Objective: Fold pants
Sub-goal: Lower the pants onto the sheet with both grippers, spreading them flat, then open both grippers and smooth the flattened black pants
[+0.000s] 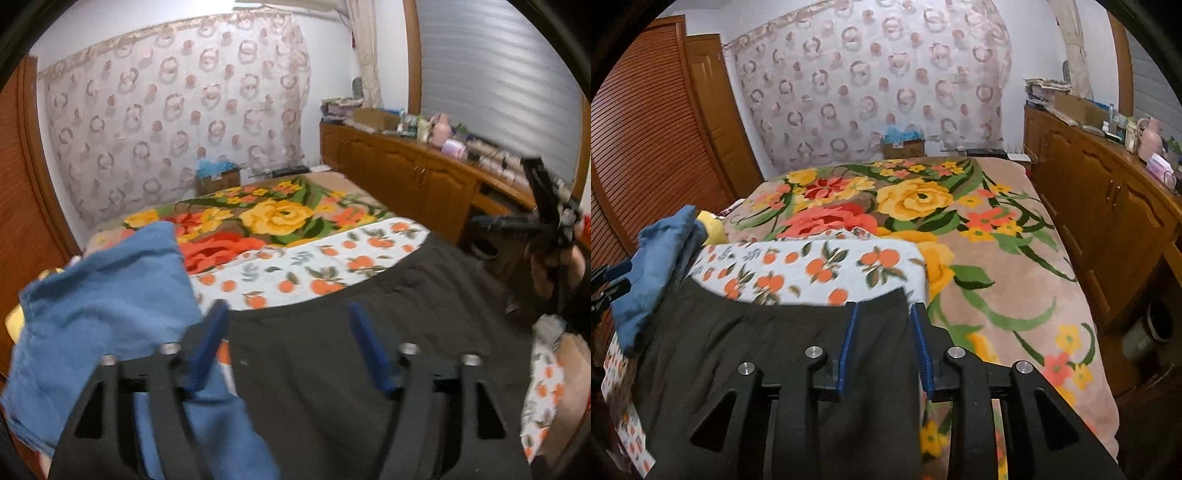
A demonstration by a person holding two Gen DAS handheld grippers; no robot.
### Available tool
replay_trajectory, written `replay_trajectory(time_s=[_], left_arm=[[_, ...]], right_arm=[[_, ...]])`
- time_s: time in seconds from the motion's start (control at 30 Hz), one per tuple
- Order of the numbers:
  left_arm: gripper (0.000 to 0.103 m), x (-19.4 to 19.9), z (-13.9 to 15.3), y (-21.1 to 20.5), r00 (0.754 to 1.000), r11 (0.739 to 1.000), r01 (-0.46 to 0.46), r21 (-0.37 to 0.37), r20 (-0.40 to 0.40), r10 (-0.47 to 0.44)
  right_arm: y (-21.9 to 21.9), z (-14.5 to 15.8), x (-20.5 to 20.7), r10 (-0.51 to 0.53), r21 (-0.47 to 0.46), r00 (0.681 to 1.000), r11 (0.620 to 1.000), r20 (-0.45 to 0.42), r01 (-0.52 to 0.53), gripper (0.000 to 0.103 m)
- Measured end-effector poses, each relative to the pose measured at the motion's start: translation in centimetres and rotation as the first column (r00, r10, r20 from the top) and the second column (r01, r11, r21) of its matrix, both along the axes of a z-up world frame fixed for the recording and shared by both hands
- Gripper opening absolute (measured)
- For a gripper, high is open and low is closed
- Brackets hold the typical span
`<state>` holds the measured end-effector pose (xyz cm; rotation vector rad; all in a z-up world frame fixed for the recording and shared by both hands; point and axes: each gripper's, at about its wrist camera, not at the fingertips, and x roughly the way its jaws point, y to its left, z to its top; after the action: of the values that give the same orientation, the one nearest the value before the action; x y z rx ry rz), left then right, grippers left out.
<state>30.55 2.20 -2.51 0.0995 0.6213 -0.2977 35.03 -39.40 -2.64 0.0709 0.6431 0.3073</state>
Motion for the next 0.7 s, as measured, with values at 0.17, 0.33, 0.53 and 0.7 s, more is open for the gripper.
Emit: replay_trajectory(time_s=[0.17, 0.33, 0.53, 0.7], left_arm=[[0.082, -2.1, -0.8, -1.1, 1.000, 0.999, -0.003, -0.049, 0.003, 0.003], [0.082, -3.7, -2.6, -1.8, 0.999, 0.995, 0.003, -0.095, -0.038, -0.007], [0.082, -5.7, -4.3, -3.0, 0.997, 0.995, 0.022, -0.102, -0.067, -0.029], [0.082, -7.2, -5.2, -4.4, 0.998, 0.998, 0.021, -0.065, -0.065, -0.025]], right_arm=[[0.4, -0.3, -4.5, 0.043, -0.004, 0.999, 0.999, 0.009, -0.043, 0.049], [0.7, -1.5, -8.4, 0.055, -0.025, 0.998, 0.998, 0.004, -0.055, 0.055], [0.8, -3.2, -11.8, 0.049, -0.048, 0.998, 0.998, -0.028, -0.051, 0.055], [0.5, -3.5, -13.4, 0.043, -0.056, 0.998, 0.997, -0.045, -0.045, 0.055]])
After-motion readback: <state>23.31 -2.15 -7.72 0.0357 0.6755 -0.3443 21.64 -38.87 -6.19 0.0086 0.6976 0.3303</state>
